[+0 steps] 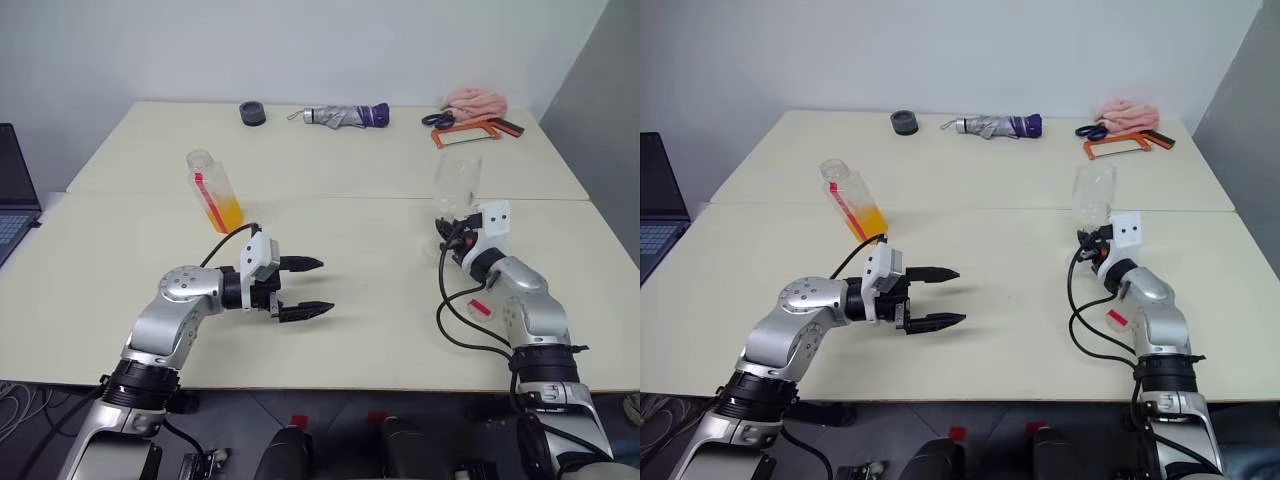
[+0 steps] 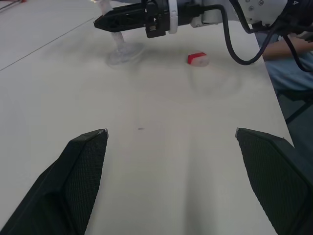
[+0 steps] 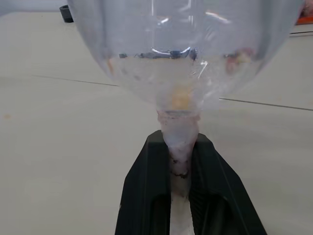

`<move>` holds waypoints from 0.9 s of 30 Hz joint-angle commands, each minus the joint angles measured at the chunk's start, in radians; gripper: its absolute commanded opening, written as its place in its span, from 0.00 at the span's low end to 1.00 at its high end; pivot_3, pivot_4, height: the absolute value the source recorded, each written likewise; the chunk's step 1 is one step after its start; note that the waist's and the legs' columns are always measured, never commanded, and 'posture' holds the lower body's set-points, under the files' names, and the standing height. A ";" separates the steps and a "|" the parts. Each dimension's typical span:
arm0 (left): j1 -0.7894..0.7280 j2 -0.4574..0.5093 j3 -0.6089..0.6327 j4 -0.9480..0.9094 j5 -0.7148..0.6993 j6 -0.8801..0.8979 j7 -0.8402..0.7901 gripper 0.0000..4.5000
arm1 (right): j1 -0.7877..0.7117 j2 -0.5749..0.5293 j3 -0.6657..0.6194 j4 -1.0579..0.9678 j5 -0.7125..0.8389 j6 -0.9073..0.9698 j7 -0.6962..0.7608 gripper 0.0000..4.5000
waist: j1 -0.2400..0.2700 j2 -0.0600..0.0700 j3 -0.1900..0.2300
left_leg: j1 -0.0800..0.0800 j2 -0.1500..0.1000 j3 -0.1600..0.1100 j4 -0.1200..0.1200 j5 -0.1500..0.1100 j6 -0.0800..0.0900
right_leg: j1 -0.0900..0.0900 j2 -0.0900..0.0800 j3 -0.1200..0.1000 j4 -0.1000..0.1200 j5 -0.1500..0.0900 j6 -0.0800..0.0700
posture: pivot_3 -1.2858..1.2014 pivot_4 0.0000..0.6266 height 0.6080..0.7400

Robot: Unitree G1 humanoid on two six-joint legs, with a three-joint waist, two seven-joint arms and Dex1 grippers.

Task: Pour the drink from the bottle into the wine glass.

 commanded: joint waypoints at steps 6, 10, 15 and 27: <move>0.000 0.000 0.009 -0.030 -0.002 0.006 0.009 1.00 | 0.081 -0.007 0.074 0.012 -0.066 0.031 -0.004 0.04 | -0.001 -0.001 -0.001 | 0.017 0.000 0.001 -0.006 0.000 0.000 | 0.016 0.001 0.000 -0.006 0.000 0.000 | 0.52 0.24 1.00; 0.017 0.002 0.030 -0.044 -0.007 0.016 0.039 1.00 | 0.086 -0.009 0.105 -0.003 -0.107 -0.080 0.006 0.04 | -0.002 -0.002 -0.001 | 0.027 0.000 0.002 -0.013 0.000 0.000 | 0.024 0.002 0.001 -0.011 -0.001 0.000 | 0.52 0.24 1.00; 0.068 0.029 0.108 -0.067 -0.025 0.037 0.103 1.00 | 0.015 0.068 0.134 -0.063 -0.091 -0.211 0.022 0.04 | -0.013 0.000 0.000 | 0.027 0.002 0.002 -0.016 0.000 0.000 | 0.023 0.004 0.002 -0.014 -0.001 0.000 | 0.52 0.24 1.00; 0.175 0.108 0.297 -0.161 -0.083 0.095 0.195 1.00 | -0.301 0.266 0.279 0.439 -0.204 -0.444 0.051 0.04 | -0.003 0.003 0.003 | 0.016 0.007 0.001 -0.015 0.000 0.000 | 0.012 0.002 0.000 -0.013 0.000 -0.001 | 0.52 0.24 1.00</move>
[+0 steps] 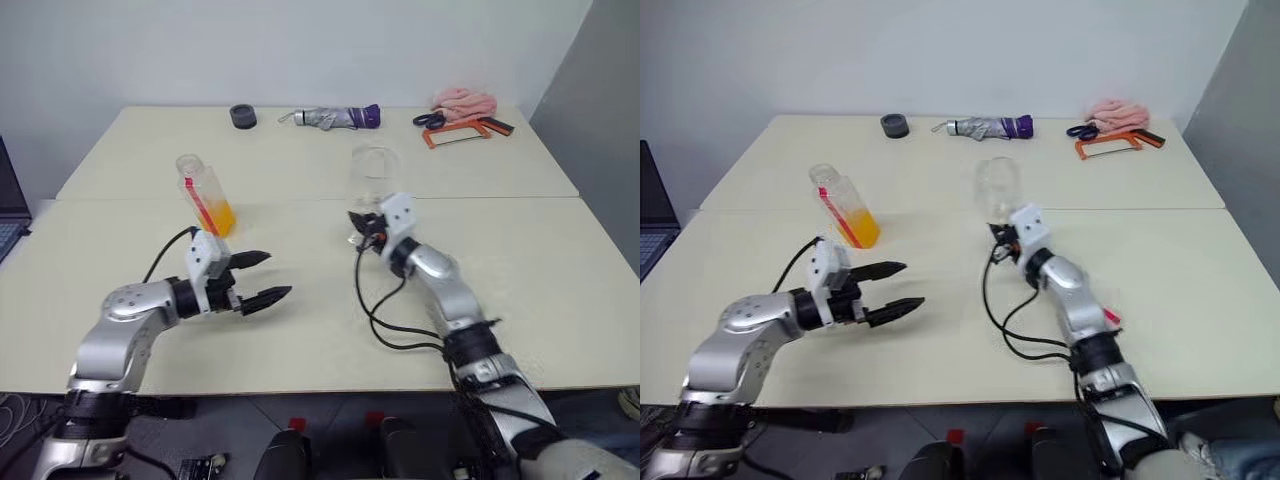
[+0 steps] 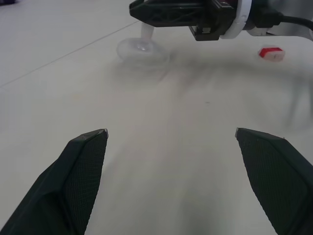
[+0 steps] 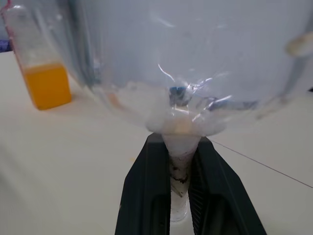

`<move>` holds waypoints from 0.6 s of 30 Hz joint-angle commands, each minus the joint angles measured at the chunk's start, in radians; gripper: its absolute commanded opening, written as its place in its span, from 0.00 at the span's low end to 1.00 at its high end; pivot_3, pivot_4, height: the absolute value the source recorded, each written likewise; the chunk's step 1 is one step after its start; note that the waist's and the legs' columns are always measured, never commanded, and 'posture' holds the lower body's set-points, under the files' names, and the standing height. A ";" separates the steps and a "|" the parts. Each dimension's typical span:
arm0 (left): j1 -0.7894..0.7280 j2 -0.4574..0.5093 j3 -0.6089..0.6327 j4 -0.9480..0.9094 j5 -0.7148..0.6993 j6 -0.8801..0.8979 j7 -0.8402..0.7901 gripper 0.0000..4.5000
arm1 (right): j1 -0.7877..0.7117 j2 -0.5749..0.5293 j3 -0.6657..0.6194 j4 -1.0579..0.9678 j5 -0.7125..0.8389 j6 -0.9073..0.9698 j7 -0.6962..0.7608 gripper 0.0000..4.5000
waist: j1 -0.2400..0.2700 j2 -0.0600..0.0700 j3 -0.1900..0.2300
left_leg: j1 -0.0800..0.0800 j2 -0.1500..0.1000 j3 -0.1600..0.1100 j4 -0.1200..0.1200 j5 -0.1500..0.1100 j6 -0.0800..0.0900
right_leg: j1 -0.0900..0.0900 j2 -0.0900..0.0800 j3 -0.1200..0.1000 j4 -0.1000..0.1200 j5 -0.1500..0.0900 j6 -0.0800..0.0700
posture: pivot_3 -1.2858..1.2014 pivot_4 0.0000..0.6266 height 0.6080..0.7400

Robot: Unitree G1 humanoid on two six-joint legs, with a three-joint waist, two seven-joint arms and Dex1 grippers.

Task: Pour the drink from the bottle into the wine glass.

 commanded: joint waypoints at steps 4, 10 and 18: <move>-0.001 0.031 0.100 -0.103 -0.051 0.038 0.058 1.00 | -0.104 0.023 0.006 0.238 -0.042 -0.144 0.025 0.04 | 0.007 0.000 0.000 | -0.002 -0.004 -0.001 0.000 0.000 0.000 | 0.000 -0.003 -0.001 -0.002 0.000 0.000 | 0.52 0.24 1.00; 0.013 0.069 0.151 -0.174 -0.087 0.086 0.083 1.00 | -0.128 0.027 0.000 0.345 -0.052 -0.194 0.044 0.04 | 0.000 0.000 0.000 | -0.002 -0.003 -0.001 0.000 0.000 0.000 | 0.000 -0.002 -0.001 -0.002 0.000 0.000 | 0.52 0.24 1.00; -0.029 0.087 0.158 -0.207 -0.096 0.101 0.110 1.00 | -0.137 0.036 -0.024 0.380 -0.037 -0.207 0.055 0.41 | 0.000 0.001 0.001 | -0.002 -0.004 -0.001 0.000 0.000 0.000 | 0.000 -0.002 -0.001 -0.002 0.000 0.000 | 0.52 0.24 1.00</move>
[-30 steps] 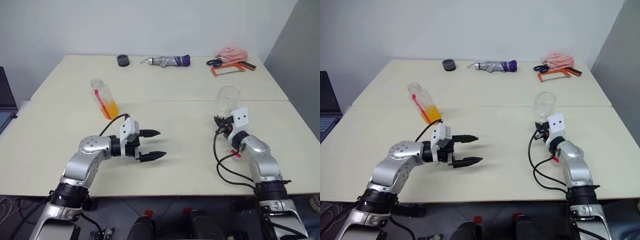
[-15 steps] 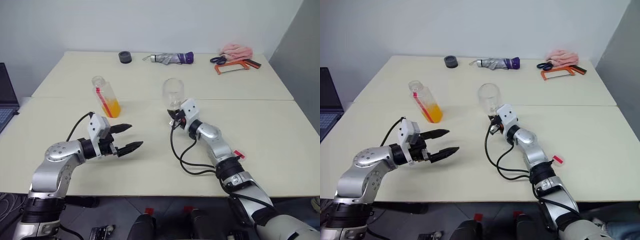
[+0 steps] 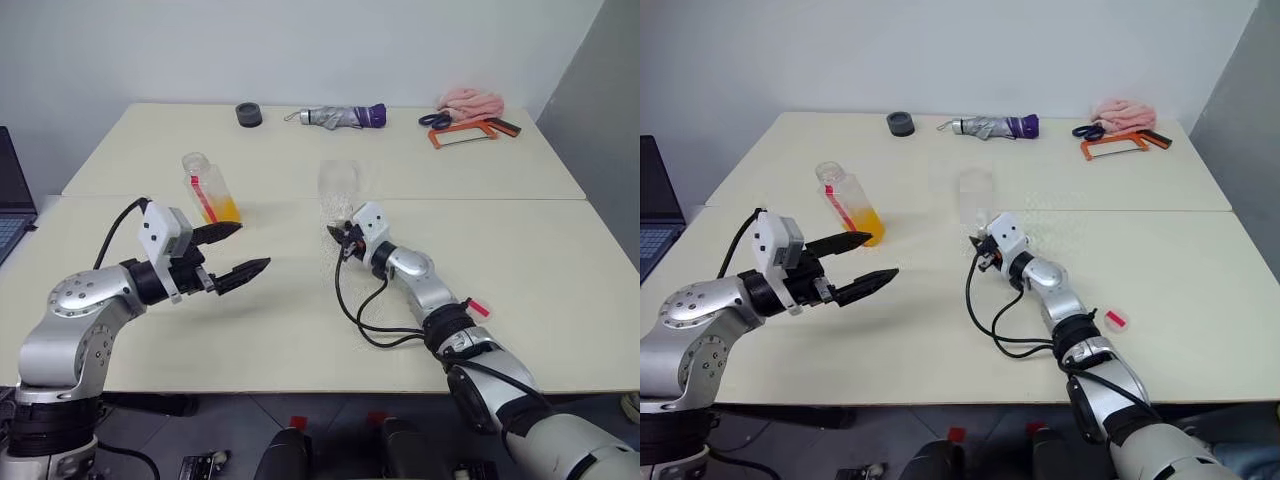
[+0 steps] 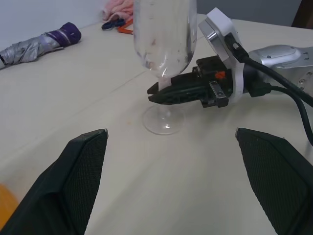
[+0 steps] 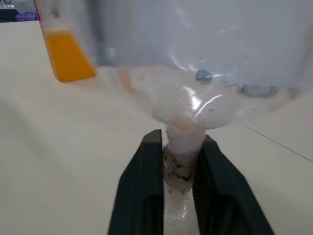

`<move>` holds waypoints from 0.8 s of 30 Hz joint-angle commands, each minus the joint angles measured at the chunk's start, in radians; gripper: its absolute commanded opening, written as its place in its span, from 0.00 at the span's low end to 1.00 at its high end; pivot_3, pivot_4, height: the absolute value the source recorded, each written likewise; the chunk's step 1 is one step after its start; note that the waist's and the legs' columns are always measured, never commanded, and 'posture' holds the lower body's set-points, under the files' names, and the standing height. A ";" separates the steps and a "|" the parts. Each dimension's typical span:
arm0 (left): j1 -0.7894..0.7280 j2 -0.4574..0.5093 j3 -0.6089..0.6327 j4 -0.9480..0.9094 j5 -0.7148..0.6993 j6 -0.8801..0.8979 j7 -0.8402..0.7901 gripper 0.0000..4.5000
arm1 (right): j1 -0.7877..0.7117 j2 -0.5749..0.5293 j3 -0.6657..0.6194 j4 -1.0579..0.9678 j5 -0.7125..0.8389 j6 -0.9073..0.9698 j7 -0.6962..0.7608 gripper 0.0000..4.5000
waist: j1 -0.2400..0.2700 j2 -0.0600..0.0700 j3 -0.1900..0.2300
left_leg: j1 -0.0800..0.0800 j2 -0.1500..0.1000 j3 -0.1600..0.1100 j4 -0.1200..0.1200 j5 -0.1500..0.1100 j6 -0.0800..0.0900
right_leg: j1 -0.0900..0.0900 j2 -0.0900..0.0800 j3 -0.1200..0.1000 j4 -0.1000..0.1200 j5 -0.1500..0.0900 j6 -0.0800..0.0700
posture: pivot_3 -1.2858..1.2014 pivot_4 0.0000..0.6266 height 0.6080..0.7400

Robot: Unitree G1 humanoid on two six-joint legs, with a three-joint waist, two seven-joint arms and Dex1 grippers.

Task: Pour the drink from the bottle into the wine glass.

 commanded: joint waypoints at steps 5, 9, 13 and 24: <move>-0.062 0.023 0.023 -0.039 -0.019 -0.008 0.016 1.00 | -0.003 0.009 -0.015 -0.010 0.005 -0.007 0.023 0.77 | -0.002 0.001 0.000 | 0.000 0.000 0.000 0.000 0.000 0.000 | -0.001 0.000 0.000 0.000 0.000 0.000 | 0.52 0.24 1.00; -0.079 0.022 0.019 -0.029 -0.014 -0.016 0.019 1.00 | 0.015 0.010 -0.018 -0.032 0.011 -0.002 0.025 0.99 | -0.002 0.001 0.000 | 0.000 0.000 0.000 0.000 0.000 0.000 | -0.001 0.000 0.000 0.000 0.000 0.000 | 0.52 0.24 1.00; -0.105 0.019 0.015 -0.010 -0.009 -0.025 0.019 1.00 | 0.034 0.008 -0.016 -0.055 0.011 0.007 0.031 0.99 | -0.001 0.000 0.000 | -0.001 0.000 0.000 0.000 0.000 0.000 | -0.001 0.000 0.000 0.000 0.000 0.000 | 0.52 0.24 1.00; -0.124 0.010 0.011 0.000 -0.007 -0.046 0.021 1.00 | 0.150 -0.027 -0.004 -0.236 0.013 0.078 0.063 0.99 | 0.000 0.000 0.000 | -0.001 0.000 0.000 0.000 0.000 0.000 | -0.001 0.000 0.000 0.000 0.000 0.000 | 0.52 0.24 1.00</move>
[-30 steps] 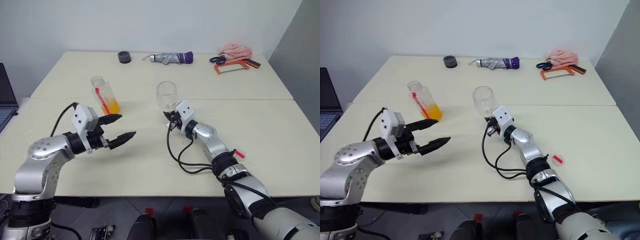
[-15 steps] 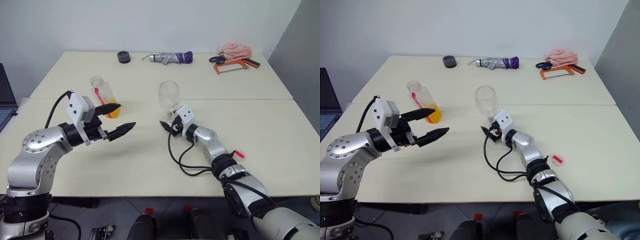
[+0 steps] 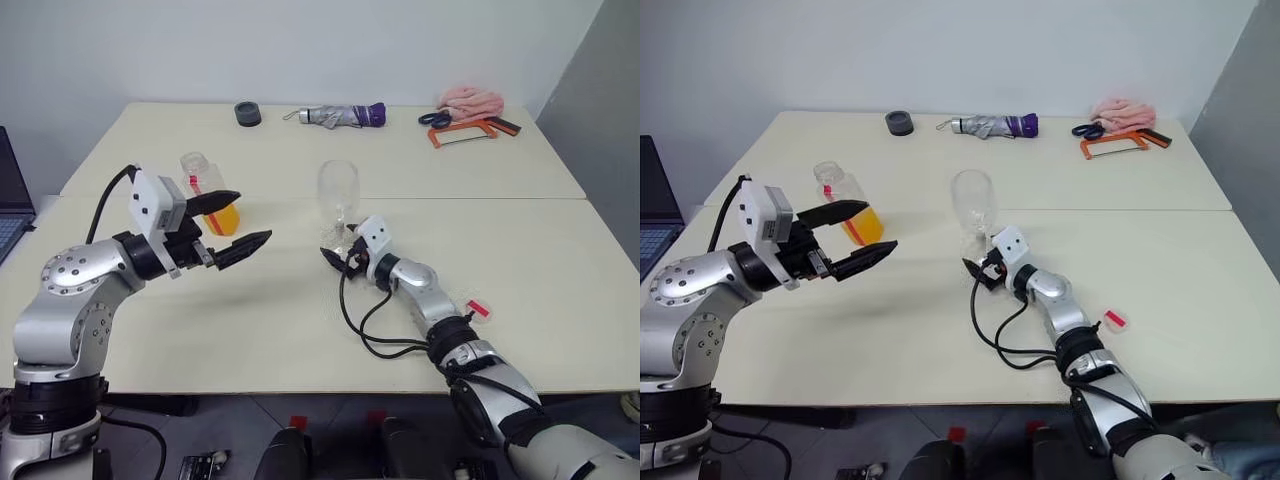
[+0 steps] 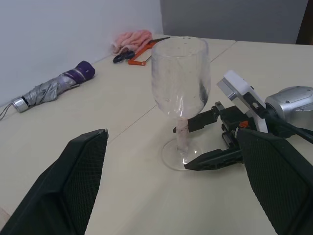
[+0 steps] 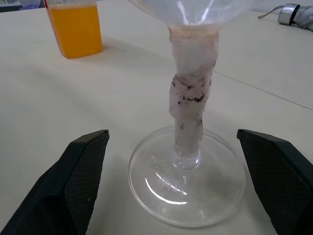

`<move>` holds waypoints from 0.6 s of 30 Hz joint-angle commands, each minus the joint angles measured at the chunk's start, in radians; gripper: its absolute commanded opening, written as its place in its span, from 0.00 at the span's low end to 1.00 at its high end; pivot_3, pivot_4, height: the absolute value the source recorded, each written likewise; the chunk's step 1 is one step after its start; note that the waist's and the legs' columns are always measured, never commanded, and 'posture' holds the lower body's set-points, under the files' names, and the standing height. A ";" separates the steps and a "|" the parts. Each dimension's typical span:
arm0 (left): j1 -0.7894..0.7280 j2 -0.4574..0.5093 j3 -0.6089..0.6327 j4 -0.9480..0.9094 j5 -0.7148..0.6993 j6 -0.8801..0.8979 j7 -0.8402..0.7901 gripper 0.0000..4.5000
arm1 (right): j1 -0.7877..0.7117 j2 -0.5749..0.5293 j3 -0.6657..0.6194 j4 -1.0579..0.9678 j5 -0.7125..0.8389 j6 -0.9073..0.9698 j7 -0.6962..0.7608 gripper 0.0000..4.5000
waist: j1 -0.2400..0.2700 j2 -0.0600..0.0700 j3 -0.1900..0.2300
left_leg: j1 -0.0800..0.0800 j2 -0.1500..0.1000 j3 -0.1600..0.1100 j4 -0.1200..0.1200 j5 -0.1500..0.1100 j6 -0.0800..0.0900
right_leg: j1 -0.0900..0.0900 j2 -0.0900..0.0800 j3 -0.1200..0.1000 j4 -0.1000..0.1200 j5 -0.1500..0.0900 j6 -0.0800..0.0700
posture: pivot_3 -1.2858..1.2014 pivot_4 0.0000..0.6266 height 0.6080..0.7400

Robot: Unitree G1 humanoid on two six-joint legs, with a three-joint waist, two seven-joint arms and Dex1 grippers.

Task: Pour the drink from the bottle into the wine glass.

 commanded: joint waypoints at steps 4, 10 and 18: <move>-0.007 -0.002 0.012 -0.017 -0.007 -0.024 0.007 1.00 | 0.107 -0.052 0.011 -0.236 0.011 0.082 0.043 0.99 | 0.001 0.000 0.000 | 0.000 0.000 0.000 0.000 0.000 0.000 | 0.000 0.000 0.000 0.000 0.000 0.000 | 0.52 0.24 1.00; 0.003 -0.020 0.013 -0.013 -0.003 -0.032 0.018 1.00 | 0.219 -0.118 0.046 -0.462 0.014 0.187 0.097 0.99 | 0.001 0.000 0.000 | 0.000 0.000 0.000 0.000 0.000 0.000 | 0.000 0.000 0.000 0.000 0.000 0.000 | 0.52 0.24 1.00; 0.096 -0.079 0.018 0.003 0.038 -0.063 0.096 1.00 | 0.403 -0.295 0.102 -0.876 0.068 0.328 0.257 0.99 | 0.008 0.000 0.000 | -0.001 0.000 0.000 0.000 0.000 0.000 | 0.000 -0.001 0.000 -0.001 0.000 0.000 | 0.52 0.24 1.00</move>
